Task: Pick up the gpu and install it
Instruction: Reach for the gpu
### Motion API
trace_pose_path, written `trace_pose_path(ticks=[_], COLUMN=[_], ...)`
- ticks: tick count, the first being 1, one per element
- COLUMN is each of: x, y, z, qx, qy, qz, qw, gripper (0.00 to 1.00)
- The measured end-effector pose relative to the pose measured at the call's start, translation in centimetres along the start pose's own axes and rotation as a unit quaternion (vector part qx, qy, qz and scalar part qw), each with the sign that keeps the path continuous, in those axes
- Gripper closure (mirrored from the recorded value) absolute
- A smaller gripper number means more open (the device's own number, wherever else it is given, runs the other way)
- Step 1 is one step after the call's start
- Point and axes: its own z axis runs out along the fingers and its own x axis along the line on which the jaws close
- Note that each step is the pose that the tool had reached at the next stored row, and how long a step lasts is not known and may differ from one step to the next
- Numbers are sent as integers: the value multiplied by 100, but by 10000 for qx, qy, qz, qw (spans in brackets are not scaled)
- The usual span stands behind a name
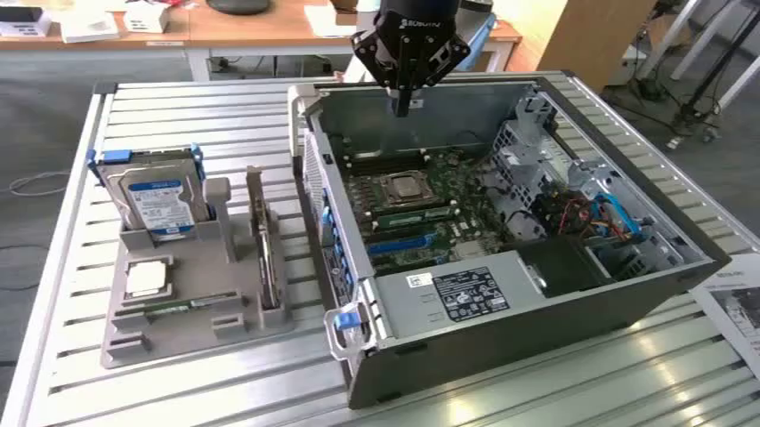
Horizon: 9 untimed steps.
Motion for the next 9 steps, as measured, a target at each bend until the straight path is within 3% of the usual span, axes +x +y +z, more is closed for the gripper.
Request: trace_pose_path(ticks=[9], x=[0], y=[0], z=[0], qx=[0], qy=[0], qz=[0], qw=[10000], gripper=[89])
